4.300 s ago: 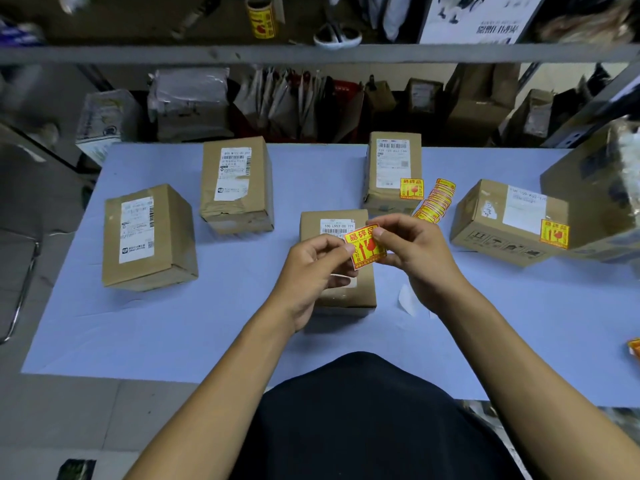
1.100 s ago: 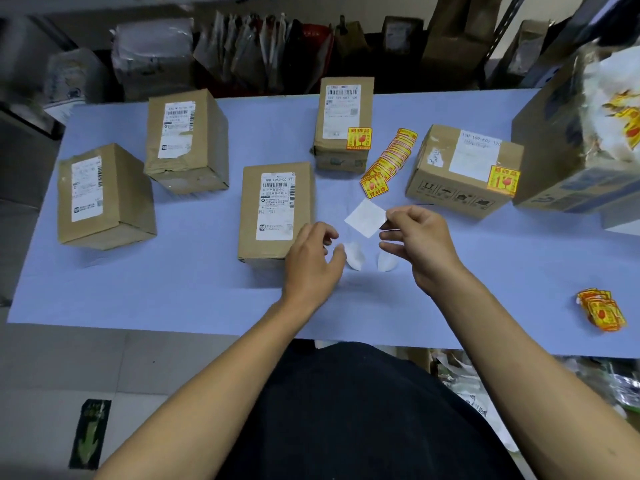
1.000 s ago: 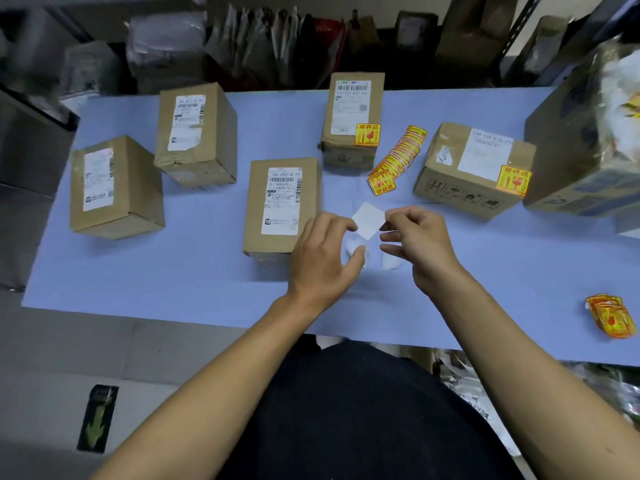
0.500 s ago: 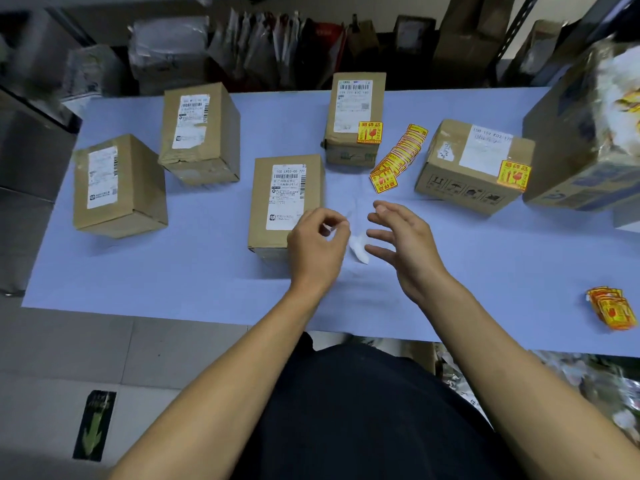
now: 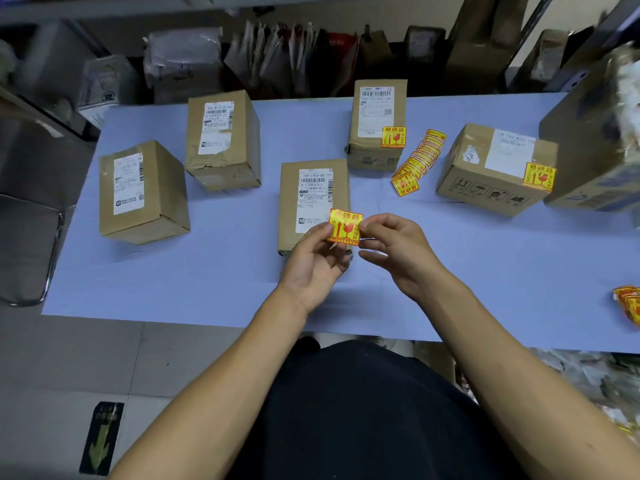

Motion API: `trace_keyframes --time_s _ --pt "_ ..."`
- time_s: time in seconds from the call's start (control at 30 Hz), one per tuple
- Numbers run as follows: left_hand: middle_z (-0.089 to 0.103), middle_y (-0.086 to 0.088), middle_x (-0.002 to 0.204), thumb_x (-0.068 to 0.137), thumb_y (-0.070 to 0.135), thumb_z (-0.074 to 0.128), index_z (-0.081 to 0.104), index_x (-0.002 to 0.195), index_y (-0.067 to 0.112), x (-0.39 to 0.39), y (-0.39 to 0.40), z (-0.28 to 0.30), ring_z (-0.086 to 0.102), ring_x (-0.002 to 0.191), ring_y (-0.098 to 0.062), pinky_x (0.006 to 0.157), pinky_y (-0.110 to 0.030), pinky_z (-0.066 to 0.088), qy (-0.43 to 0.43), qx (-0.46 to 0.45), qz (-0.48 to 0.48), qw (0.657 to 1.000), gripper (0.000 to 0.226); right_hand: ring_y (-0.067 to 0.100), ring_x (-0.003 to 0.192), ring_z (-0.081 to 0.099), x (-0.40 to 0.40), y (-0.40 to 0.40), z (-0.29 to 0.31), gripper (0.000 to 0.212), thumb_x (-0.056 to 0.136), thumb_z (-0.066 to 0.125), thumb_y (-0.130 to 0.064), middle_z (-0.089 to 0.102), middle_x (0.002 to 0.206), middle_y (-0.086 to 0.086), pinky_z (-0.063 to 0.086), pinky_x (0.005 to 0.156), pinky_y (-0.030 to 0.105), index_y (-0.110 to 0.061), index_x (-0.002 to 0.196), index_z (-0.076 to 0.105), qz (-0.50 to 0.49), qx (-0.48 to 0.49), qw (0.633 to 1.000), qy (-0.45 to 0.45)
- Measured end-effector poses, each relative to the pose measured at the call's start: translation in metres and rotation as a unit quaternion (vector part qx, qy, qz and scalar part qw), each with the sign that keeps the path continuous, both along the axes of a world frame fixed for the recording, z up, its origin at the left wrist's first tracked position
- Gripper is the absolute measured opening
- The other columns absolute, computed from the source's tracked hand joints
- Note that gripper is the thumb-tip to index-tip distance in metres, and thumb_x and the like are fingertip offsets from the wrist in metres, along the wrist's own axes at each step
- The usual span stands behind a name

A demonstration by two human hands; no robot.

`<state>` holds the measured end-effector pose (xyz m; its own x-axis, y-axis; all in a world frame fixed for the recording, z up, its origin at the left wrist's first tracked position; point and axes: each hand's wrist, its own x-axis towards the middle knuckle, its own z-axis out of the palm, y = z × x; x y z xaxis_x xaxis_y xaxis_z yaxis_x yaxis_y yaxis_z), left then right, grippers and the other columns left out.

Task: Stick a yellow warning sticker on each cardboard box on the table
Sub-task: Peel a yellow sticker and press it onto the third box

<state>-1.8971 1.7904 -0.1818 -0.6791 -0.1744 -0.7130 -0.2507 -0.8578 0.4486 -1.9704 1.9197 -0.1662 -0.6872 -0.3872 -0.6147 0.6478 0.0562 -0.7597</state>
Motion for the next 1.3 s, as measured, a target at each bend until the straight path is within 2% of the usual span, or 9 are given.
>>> trace_keyframes --time_s 0.13,0.2,0.27,0.33,0.53,0.8,0.93,1.07,1.3 --pt "0.072 -0.003 0.078 0.097 0.013 0.057 0.062 0.099 0.015 0.008 -0.015 0.000 0.067 0.062 -0.012 0.058 -0.026 0.055 0.029 -0.035 -0.031 0.998 0.006 0.006 0.054 0.062 0.004 -0.013 0.000 0.016 0.092 0.065 -0.004 0.062 0.055 -0.008 0.055 0.068 0.026 -0.013 0.080 0.059 0.001 -0.007 1.000 0.012" --pt "0.074 -0.003 0.084 0.096 0.015 0.060 0.068 0.098 0.014 0.011 -0.021 -0.003 0.070 0.068 -0.013 0.061 -0.027 0.055 0.005 -0.148 -0.082 0.986 0.008 0.009 0.059 0.063 0.006 -0.018 0.000 0.016 0.091 0.065 -0.003 0.065 0.062 -0.003 0.055 0.066 0.024 -0.013 0.080 0.060 -0.005 0.011 0.999 0.032" --pt "0.075 0.000 0.089 0.093 0.019 0.066 0.072 0.094 0.018 0.012 -0.027 -0.007 0.070 0.074 -0.013 0.066 -0.029 0.055 -0.045 -0.300 -0.128 0.944 0.006 0.012 0.067 0.064 0.009 -0.022 -0.002 0.014 0.090 0.066 -0.003 0.067 0.074 0.004 0.057 0.067 0.025 -0.013 0.081 0.061 -0.004 0.048 0.997 0.065" --pt "0.074 0.002 0.087 0.091 0.023 0.069 0.069 0.095 0.019 0.011 -0.034 -0.011 0.069 0.073 -0.013 0.066 -0.028 0.055 -0.076 -0.352 -0.121 0.925 0.006 0.013 0.071 0.066 0.012 -0.024 -0.004 0.014 0.090 0.066 -0.004 0.068 0.079 0.008 0.058 0.068 0.026 -0.013 0.080 0.062 -0.011 0.072 0.994 0.085" --pt "0.067 -0.003 0.075 0.091 0.015 0.067 0.072 0.081 0.014 0.004 -0.053 -0.010 0.058 0.063 -0.016 0.065 -0.029 0.051 -0.036 -0.312 -0.200 0.928 0.011 0.021 0.081 0.070 0.009 -0.025 -0.011 0.017 0.091 0.067 -0.005 0.071 0.090 0.011 0.060 0.073 0.032 -0.015 0.078 0.061 0.001 0.056 0.998 0.009" --pt "0.062 0.000 0.061 0.088 0.010 0.066 0.068 0.072 0.012 -0.009 -0.061 -0.024 0.053 0.052 -0.010 0.053 -0.025 0.049 -0.063 -0.385 -0.253 0.885 0.016 0.018 0.077 0.071 0.008 -0.025 -0.022 0.015 0.092 0.068 -0.006 0.074 0.089 0.009 0.061 0.068 0.029 -0.013 0.080 0.061 0.003 0.090 0.996 -0.020" --pt "0.064 0.000 0.066 0.092 0.020 0.066 0.069 0.084 0.012 -0.011 -0.058 -0.028 0.055 0.053 -0.009 0.053 -0.025 0.050 -0.079 -0.319 -0.256 0.909 0.011 0.016 0.073 0.072 0.007 -0.023 -0.024 0.018 0.091 0.068 -0.008 0.075 0.080 0.005 0.061 0.071 0.030 -0.016 0.077 0.062 -0.009 0.042 0.998 -0.050" --pt "0.061 -0.001 0.065 0.091 0.012 0.065 0.067 0.082 0.012 -0.013 -0.055 -0.028 0.053 0.054 -0.011 0.055 -0.025 0.049 -0.074 -0.296 -0.262 0.916 0.010 0.019 0.076 0.070 0.007 -0.023 -0.029 0.020 0.091 0.068 -0.007 0.074 0.080 0.005 0.059 0.074 0.032 -0.017 0.075 0.062 -0.018 0.040 0.997 -0.059" --pt "0.060 -0.002 0.060 0.091 0.012 0.061 0.066 0.073 0.014 -0.018 -0.058 -0.032 0.053 0.053 -0.011 0.048 -0.020 0.045 -0.064 -0.413 -0.296 0.859 0.018 0.013 0.070 0.069 0.002 -0.030 -0.041 0.015 0.090 0.071 -0.008 0.071 0.086 0.006 0.056 0.060 0.024 -0.014 0.079 0.063 -0.006 0.145 0.989 -0.005"
